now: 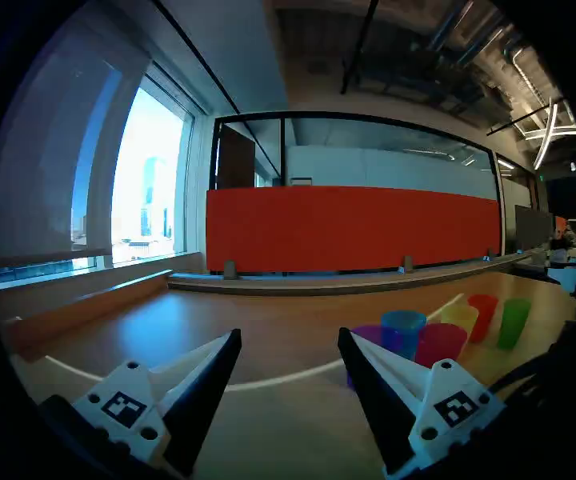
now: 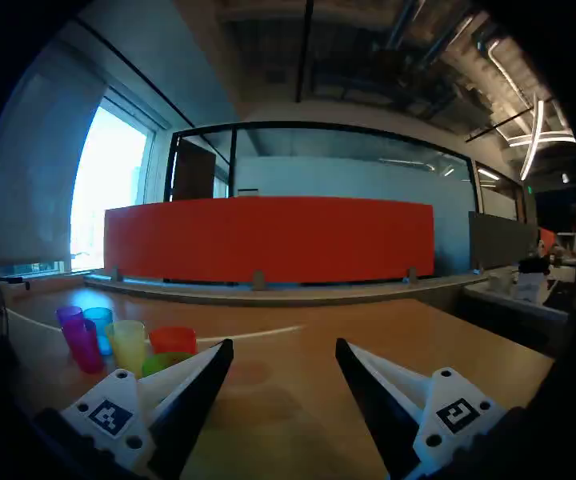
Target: Pour water
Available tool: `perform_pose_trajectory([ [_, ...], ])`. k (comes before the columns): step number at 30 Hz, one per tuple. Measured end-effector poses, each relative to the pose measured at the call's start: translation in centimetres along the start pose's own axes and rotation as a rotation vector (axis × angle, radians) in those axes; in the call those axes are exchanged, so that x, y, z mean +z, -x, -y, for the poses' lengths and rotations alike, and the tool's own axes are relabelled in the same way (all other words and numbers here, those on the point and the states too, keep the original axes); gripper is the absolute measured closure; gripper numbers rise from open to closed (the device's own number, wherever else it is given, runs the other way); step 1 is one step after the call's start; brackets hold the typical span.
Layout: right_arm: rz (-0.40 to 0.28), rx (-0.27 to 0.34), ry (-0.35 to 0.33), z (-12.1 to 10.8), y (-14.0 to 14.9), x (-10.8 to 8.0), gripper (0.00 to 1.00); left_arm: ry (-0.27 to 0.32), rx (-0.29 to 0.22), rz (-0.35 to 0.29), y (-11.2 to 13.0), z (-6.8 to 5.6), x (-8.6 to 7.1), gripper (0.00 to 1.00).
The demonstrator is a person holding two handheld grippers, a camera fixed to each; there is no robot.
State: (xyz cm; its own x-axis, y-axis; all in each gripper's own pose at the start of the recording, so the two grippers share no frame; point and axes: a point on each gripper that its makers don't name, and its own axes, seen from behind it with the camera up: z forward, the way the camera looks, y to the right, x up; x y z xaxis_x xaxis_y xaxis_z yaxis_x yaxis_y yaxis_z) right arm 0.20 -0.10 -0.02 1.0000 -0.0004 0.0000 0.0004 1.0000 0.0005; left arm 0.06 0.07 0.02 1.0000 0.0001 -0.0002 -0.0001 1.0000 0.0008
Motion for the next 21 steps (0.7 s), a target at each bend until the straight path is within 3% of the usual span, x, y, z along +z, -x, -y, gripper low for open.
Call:
perform_pose_trajectory([
  [21,0.007,0.007,-0.019,0.39,0.09,-0.24,0.01,0.014,0.002,0.019,0.28,-0.16,-0.30,0.10],
])
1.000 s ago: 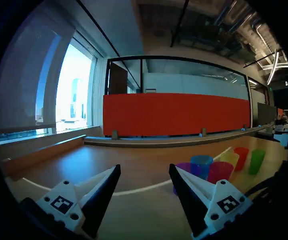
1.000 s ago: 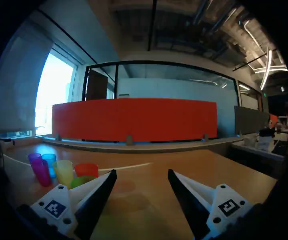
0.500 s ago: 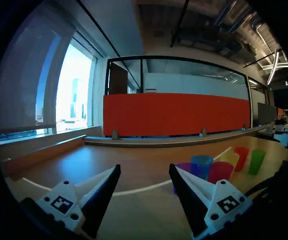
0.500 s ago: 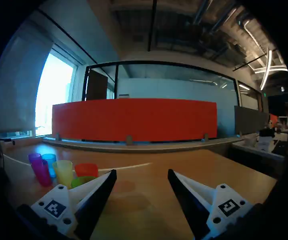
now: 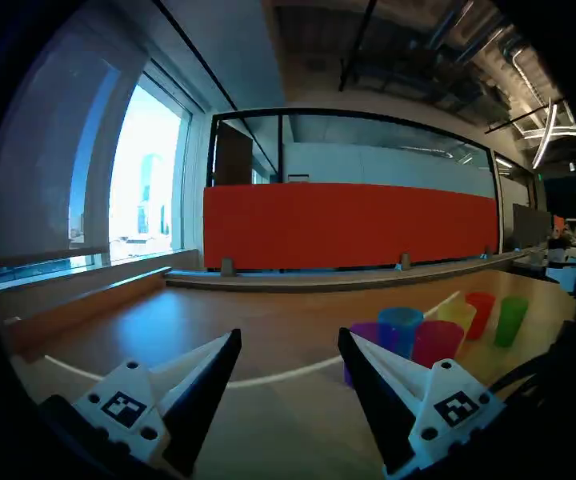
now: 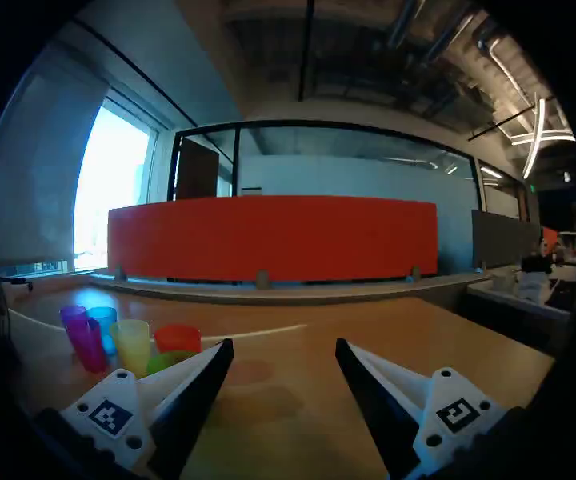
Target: Pour water
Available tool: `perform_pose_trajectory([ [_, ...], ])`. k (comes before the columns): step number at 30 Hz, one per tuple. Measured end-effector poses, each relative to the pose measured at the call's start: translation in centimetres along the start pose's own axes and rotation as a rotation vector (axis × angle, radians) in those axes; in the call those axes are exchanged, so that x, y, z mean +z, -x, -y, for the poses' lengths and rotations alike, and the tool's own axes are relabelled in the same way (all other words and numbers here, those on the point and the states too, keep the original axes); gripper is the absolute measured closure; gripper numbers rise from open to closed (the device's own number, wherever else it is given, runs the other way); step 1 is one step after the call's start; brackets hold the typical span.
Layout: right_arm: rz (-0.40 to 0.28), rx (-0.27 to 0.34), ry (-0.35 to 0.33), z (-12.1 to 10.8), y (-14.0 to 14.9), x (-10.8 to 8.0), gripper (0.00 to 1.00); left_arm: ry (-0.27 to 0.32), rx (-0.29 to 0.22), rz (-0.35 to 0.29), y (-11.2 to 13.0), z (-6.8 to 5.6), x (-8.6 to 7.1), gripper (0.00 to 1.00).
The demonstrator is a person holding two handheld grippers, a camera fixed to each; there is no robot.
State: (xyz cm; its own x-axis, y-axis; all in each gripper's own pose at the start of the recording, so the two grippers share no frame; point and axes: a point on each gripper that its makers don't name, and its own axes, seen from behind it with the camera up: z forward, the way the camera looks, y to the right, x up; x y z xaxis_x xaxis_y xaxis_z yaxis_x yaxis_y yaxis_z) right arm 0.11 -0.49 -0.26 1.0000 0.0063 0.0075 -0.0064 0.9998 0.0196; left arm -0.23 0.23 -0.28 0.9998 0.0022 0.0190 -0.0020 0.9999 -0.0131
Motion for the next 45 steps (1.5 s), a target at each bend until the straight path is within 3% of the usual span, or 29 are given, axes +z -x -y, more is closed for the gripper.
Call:
perform_pose_trajectory([
  [8,-0.001,-0.007,-0.029,0.4,-2.5,0.1,0.01,0.021,0.006,-0.013,-2.7,-0.2,-0.1,0.10],
  [20,-0.002,-0.064,-0.036,0.3,-8.9,1.4,0.01,0.087,0.007,-0.028,-10.1,-1.2,0.7,0.10],
  [29,0.005,-0.051,-0.070,1.2,-13.1,2.2,0.01,0.096,0.002,-0.034,-14.9,-0.9,1.4,0.10],
  [38,0.036,-0.013,-0.101,1.8,-15.5,2.4,0.01,0.134,-0.005,0.004,-17.2,-1.6,2.4,0.11],
  [45,0.037,0.002,-0.109,1.4,-15.7,2.7,0.01,0.157,0.000,0.012,-17.7,-1.8,2.8,0.10],
])
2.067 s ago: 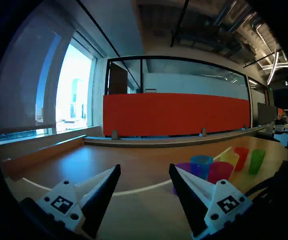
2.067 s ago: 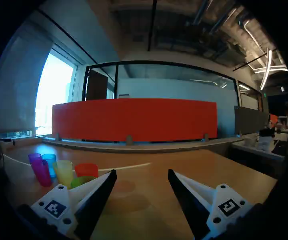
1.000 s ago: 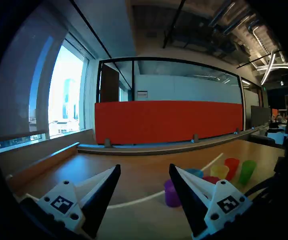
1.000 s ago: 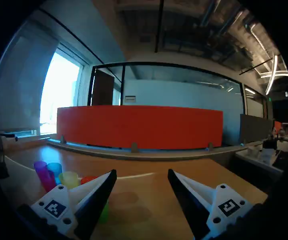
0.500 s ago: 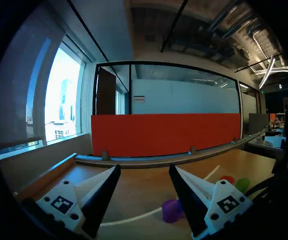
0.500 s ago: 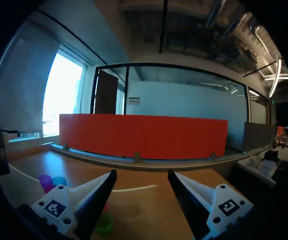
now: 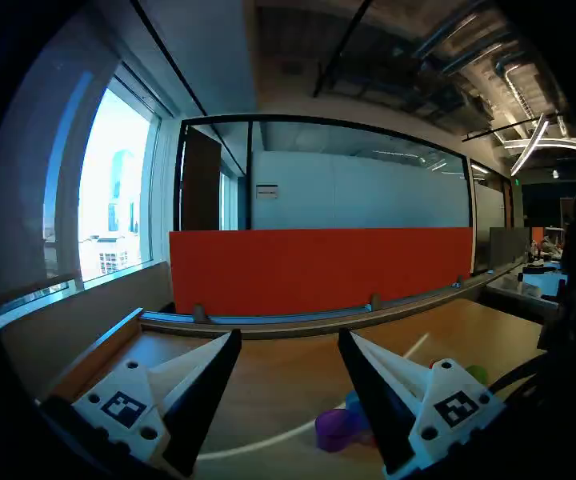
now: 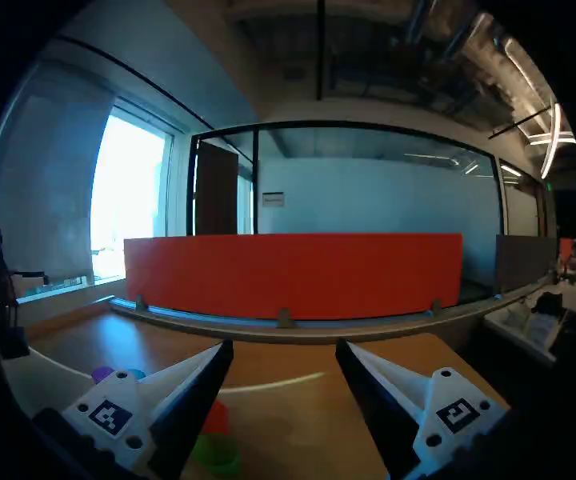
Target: Pour water
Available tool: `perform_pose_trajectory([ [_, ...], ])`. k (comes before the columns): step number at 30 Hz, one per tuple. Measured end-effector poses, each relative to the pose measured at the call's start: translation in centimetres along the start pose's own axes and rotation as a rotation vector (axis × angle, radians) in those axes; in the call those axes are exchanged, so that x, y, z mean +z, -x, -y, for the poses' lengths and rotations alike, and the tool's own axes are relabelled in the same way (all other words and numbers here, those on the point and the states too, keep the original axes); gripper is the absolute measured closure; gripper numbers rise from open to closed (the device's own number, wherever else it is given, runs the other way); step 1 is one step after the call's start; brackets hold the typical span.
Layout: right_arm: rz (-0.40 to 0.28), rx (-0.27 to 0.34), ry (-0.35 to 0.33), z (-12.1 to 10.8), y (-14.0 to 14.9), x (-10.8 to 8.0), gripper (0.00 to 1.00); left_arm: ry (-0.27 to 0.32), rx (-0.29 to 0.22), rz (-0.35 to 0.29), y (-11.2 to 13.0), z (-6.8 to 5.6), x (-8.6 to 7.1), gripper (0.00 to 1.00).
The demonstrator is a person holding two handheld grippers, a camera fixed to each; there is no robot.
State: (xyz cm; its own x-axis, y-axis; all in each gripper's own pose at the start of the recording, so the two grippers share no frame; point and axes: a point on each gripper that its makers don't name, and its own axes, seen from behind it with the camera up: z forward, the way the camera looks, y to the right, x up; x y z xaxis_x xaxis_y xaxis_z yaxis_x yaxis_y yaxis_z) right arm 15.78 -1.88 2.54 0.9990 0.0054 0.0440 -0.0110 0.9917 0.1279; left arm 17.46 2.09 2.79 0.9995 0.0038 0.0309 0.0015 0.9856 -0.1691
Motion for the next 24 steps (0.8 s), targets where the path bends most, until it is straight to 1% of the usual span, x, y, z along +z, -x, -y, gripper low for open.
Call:
perform_pose_trajectory([
  [3,0.002,-0.009,-0.021,0.2,0.2,0.1,0.01,0.025,0.000,0.013,0.4,-0.4,0.2,0.10],
  [8,-0.008,-0.029,-0.108,1.9,-0.3,0.0,0.01,0.081,0.015,0.025,0.6,-1.2,0.2,0.10],
  [11,-0.011,-0.038,-0.169,3.1,-0.7,-0.1,0.01,0.124,0.022,0.017,0.3,-2.0,0.2,0.10],
  [17,0.014,-0.058,-0.281,5.4,-0.8,-0.5,0.01,0.222,0.019,0.009,-0.5,-3.9,-0.1,0.10],
  [20,0.024,-0.058,-0.336,6.6,-1.1,-0.8,0.01,0.257,0.017,0.006,-0.8,-4.6,-0.1,0.10],
  [24,0.034,-0.054,-0.378,7.4,-1.1,-0.9,0.01,0.285,0.002,0.005,-1.0,-5.1,0.0,0.10],
])
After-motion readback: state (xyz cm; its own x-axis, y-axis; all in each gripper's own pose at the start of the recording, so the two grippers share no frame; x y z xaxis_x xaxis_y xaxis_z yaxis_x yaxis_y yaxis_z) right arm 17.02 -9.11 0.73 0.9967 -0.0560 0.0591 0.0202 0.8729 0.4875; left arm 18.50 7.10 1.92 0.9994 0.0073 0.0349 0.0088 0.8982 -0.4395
